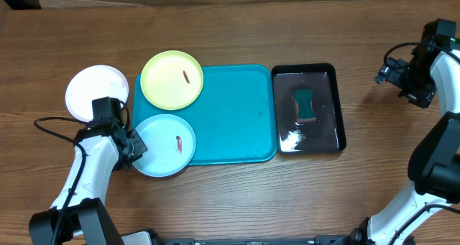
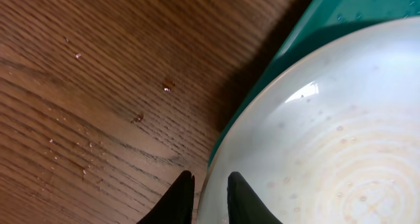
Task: Clean dirty plates on tray and stack at the side
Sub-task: 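Move the left gripper to the light blue plate's rim, then drag the light blue plate right to the teal tray's center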
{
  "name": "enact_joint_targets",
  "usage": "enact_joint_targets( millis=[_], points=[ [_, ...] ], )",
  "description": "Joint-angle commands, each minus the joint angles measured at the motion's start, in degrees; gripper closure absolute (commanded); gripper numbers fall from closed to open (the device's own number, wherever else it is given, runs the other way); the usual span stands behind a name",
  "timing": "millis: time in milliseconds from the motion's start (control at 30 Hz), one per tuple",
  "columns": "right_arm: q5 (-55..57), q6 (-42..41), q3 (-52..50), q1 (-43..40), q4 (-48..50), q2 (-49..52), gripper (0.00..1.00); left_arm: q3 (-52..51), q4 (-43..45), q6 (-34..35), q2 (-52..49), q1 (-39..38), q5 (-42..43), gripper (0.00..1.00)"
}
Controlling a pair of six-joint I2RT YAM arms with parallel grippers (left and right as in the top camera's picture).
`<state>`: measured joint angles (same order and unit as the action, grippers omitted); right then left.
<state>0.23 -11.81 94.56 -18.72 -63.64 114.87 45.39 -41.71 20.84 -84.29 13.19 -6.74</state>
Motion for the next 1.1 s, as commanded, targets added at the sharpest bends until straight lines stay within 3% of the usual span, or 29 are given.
enact_joint_targets(
  millis=[0, 100, 267, 500, 667, 833, 1067],
  points=[
    [0.13, -0.22, 1.07, -0.15, 0.31, -0.42, 0.00, -1.53, 0.42, -0.04, 0.17, -0.24, -0.94, 0.83],
    [0.13, -0.22, 1.07, -0.15, 0.31, -0.42, 0.00, -1.53, 0.74, -0.02, 0.17, -0.24, -0.61, 0.96],
    [0.13, -0.22, 1.07, -0.15, 0.31, -0.42, 0.00, -1.51, -0.11, -0.44, 0.17, -0.24, 6.95, 0.96],
    [0.13, -0.22, 1.07, -0.15, 0.31, -0.42, 0.00, -1.51, -3.15, -7.45, 0.20, -0.26, 25.07, 0.96],
    [0.13, -0.22, 1.07, -0.15, 0.31, -0.42, 0.00, -1.51, -3.87, -7.45, 0.20, -0.31, 33.00, 0.96],
    [0.13, -0.22, 1.07, -0.15, 0.31, -0.42, 0.00, -1.51, -1.70, -2.91, 0.20, -2.69, 37.77, 0.96],
    [0.13, -0.22, 1.07, -0.15, 0.31, -0.42, 0.00, -1.51, 7.85, 8.13, 0.20, -13.81, 37.73, 0.96]
  ],
)
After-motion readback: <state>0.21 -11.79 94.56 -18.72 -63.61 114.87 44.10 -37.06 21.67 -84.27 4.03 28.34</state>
